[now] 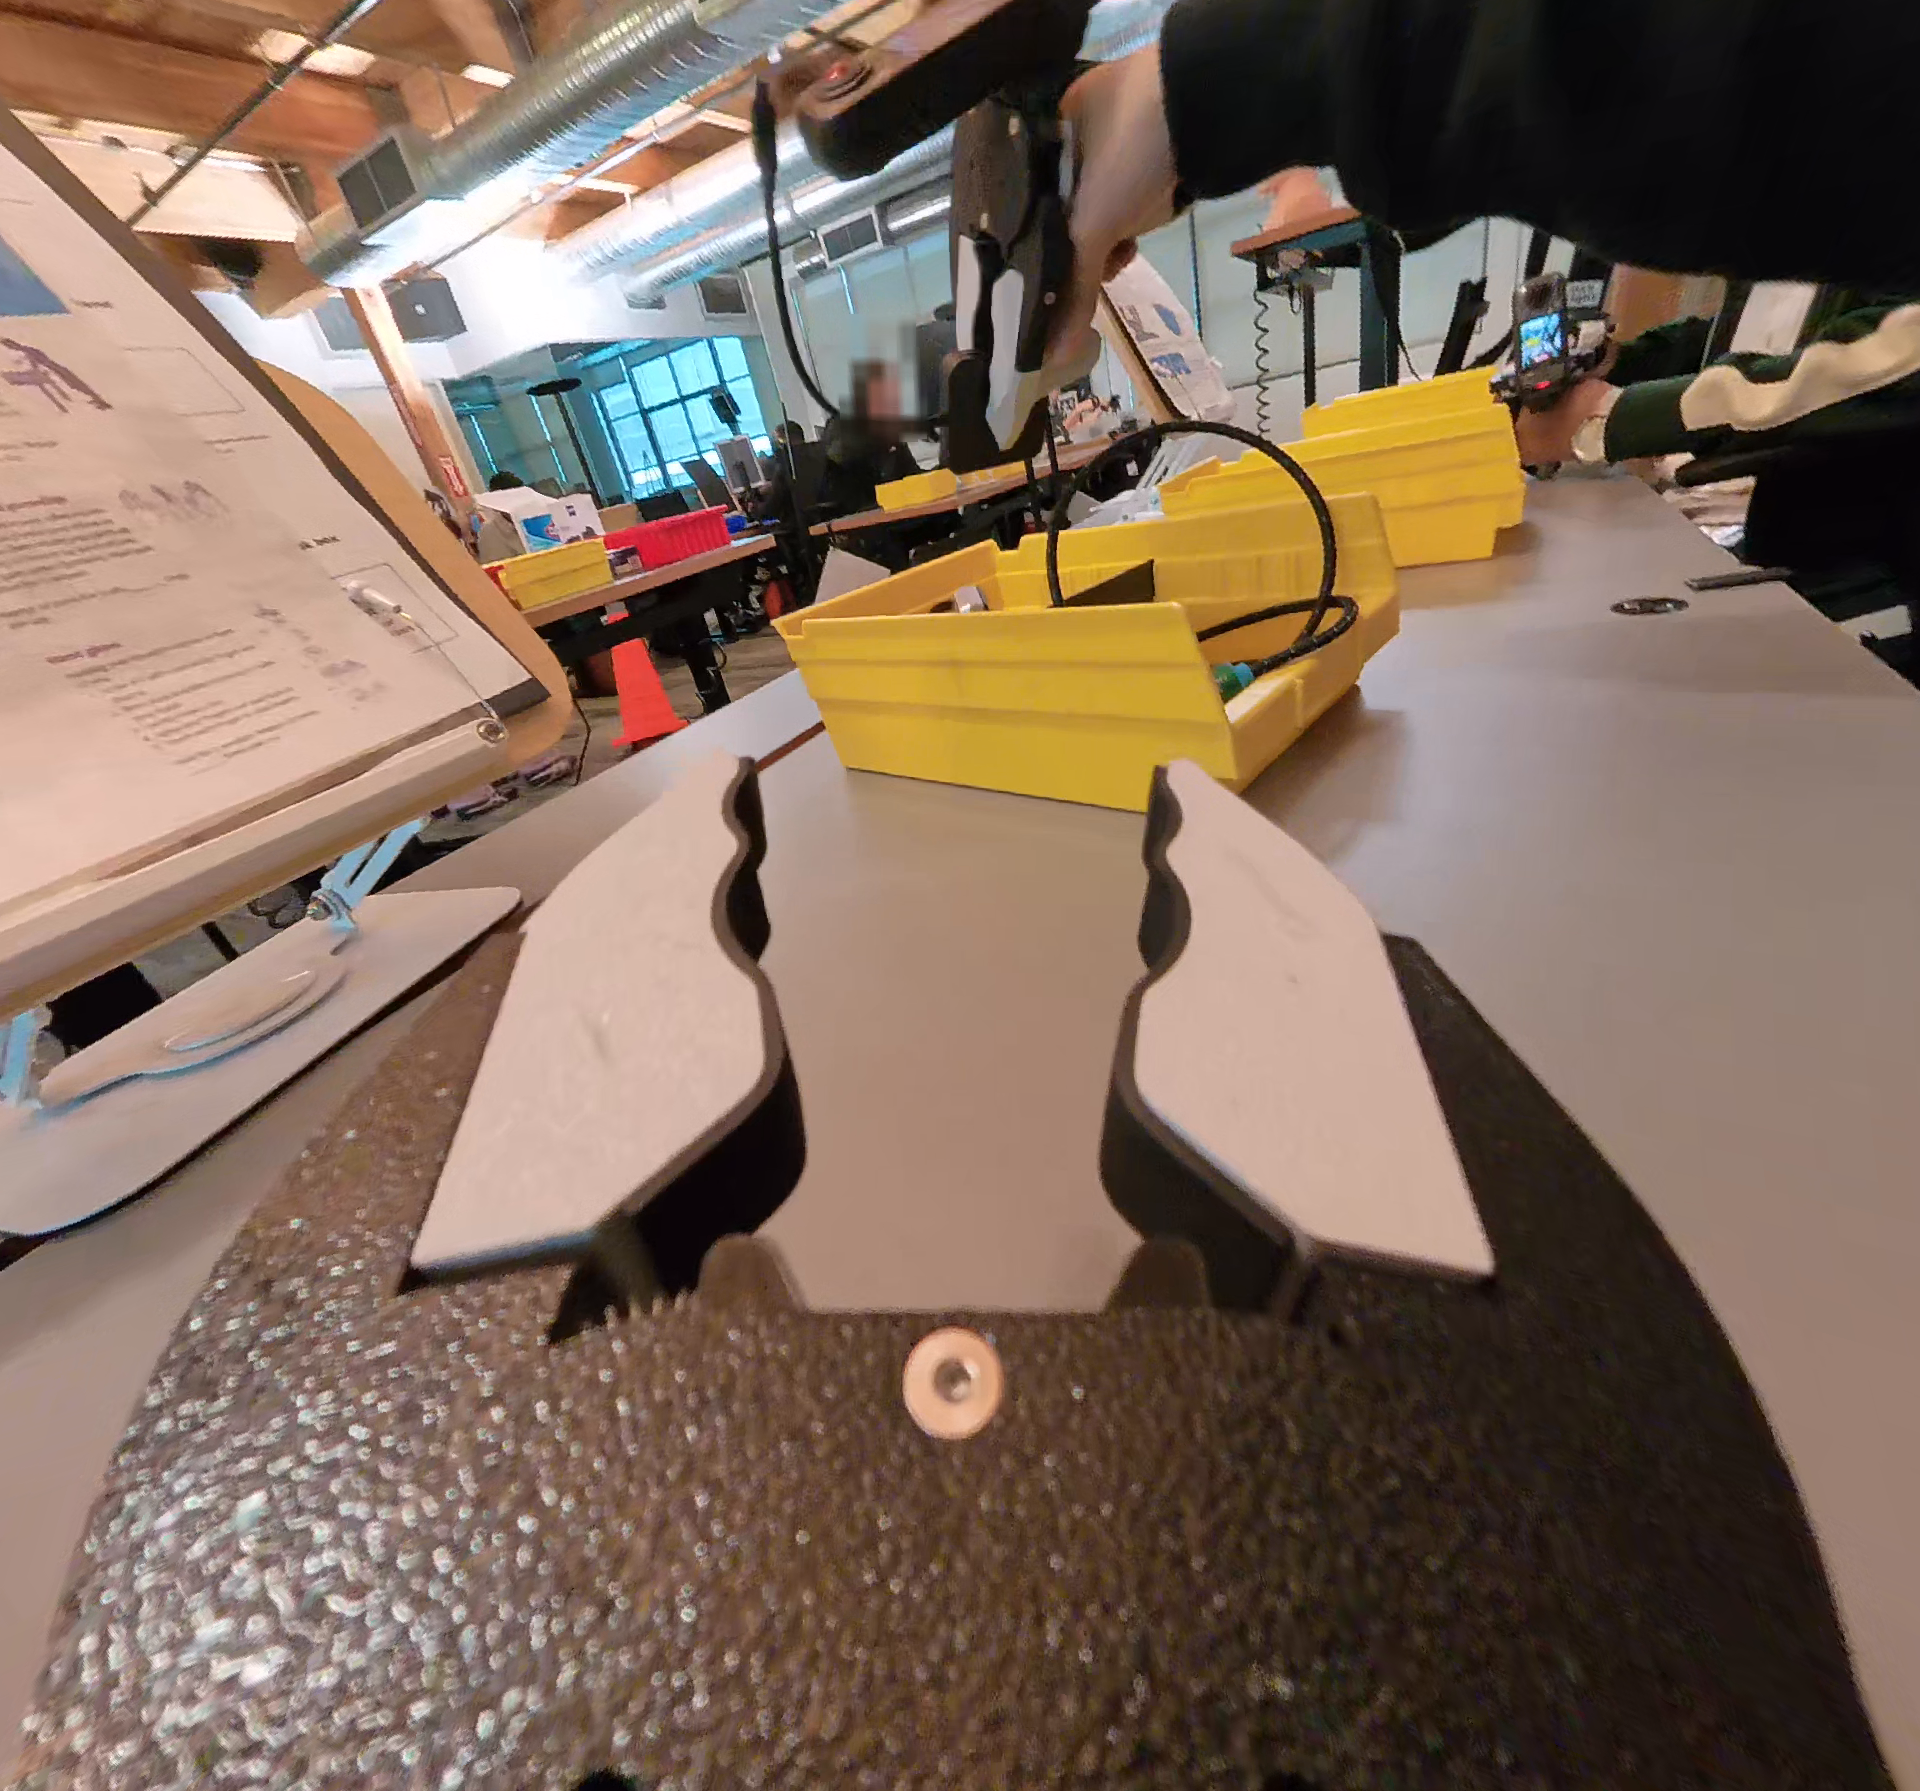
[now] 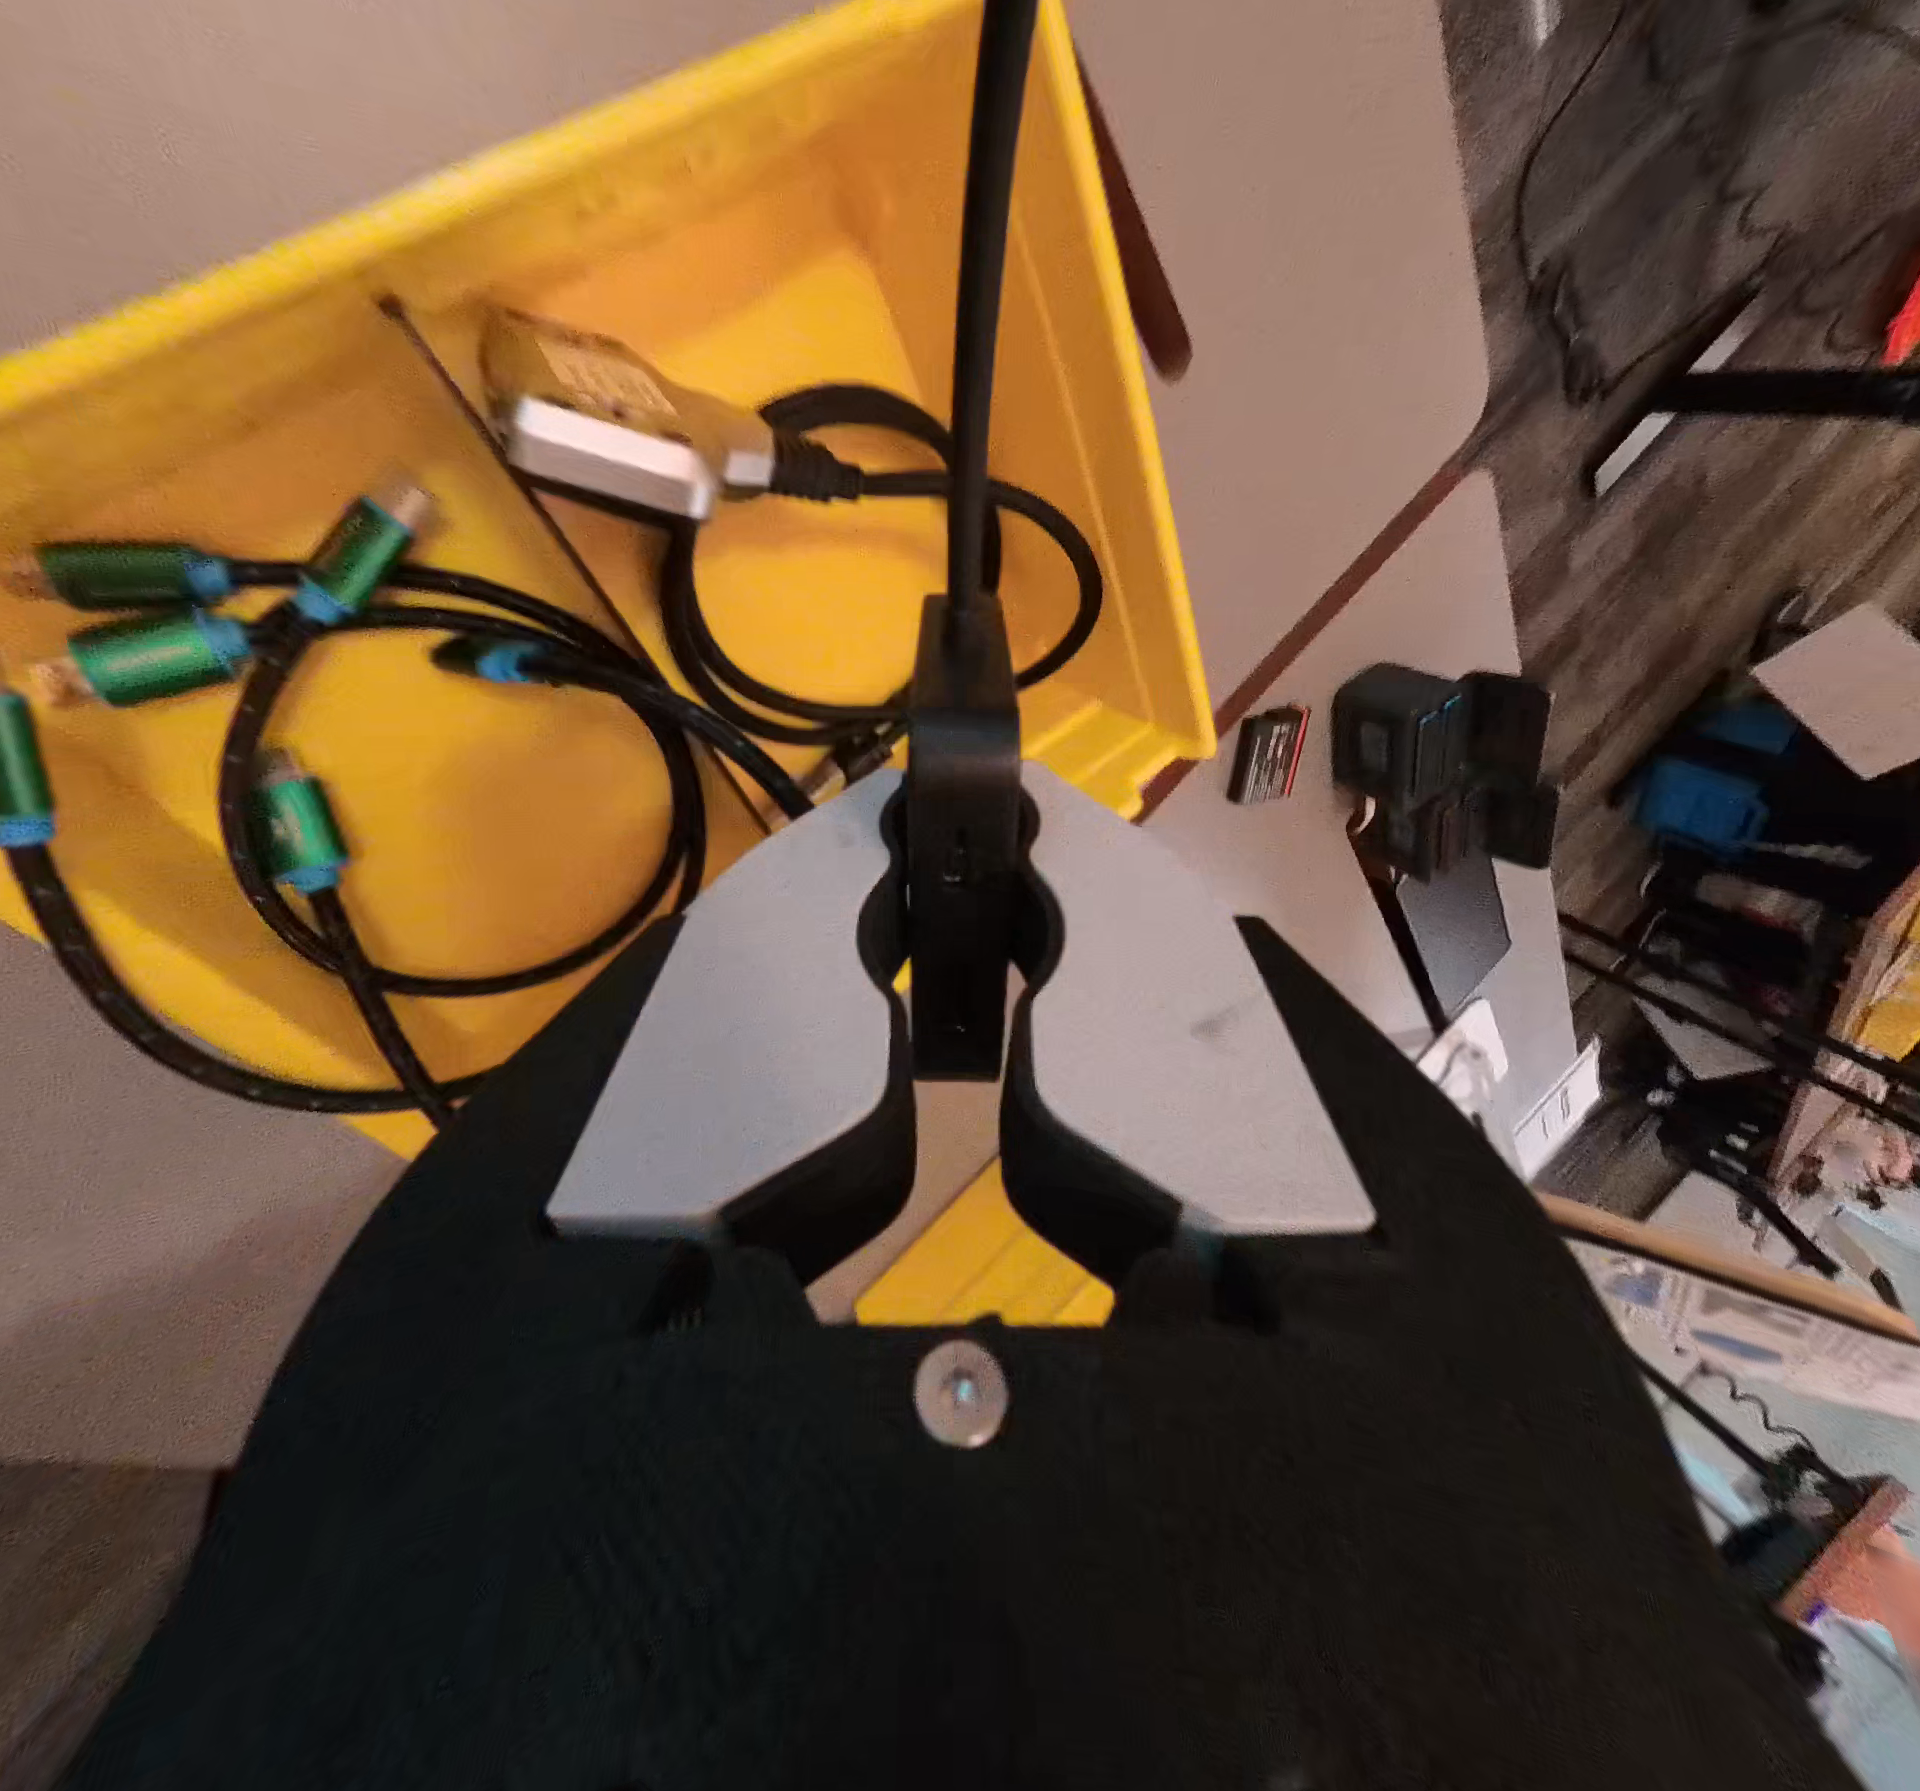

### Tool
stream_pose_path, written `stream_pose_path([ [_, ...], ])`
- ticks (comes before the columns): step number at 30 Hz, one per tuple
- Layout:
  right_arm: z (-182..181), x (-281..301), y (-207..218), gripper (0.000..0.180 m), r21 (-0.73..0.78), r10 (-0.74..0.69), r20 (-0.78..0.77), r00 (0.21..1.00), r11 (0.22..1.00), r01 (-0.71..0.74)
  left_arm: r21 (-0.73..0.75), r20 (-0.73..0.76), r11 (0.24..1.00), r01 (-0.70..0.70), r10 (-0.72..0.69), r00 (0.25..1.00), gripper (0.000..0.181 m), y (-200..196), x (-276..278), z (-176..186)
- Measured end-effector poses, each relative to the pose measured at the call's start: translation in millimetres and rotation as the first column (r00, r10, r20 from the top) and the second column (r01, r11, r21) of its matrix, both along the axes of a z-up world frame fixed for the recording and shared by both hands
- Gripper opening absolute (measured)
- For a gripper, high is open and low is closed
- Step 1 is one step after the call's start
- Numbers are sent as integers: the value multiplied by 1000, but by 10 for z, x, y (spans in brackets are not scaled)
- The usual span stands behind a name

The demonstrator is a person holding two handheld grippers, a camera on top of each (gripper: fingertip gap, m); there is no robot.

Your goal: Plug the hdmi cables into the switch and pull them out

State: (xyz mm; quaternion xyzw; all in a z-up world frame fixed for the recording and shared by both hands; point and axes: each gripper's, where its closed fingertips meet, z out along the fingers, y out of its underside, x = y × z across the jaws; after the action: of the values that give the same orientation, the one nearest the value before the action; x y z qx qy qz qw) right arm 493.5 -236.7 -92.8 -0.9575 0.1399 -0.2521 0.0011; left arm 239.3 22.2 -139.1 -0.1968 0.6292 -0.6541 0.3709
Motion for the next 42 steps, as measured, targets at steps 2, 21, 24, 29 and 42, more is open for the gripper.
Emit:
stream_pose_path([
  [2,-103,88,-121,14,-34,-7,-67,998,999,4,17,-13,1000,6,-6,1000,69,-19,6,-44],
  [21,139,160,-351,74,453,-193,141,971,885,110,57,-78,994,98,-93,993,64,-168,-47,-145],
  [24,258,-507,-604,79,639,-378,145,915,742,205,94,-98,993,71,-62,993,64,-169,-8,-203],
  [29,-260,-1943,-657,80,863,-419,167,893,501,73,189,-149,982,-15,44,988,61,-302,86,-272],
  [42,-435,-2174,-621,96,970,-580,75,811,233,77,244,-311,905,-348,413,856,81,-1870,1147,-278],
])
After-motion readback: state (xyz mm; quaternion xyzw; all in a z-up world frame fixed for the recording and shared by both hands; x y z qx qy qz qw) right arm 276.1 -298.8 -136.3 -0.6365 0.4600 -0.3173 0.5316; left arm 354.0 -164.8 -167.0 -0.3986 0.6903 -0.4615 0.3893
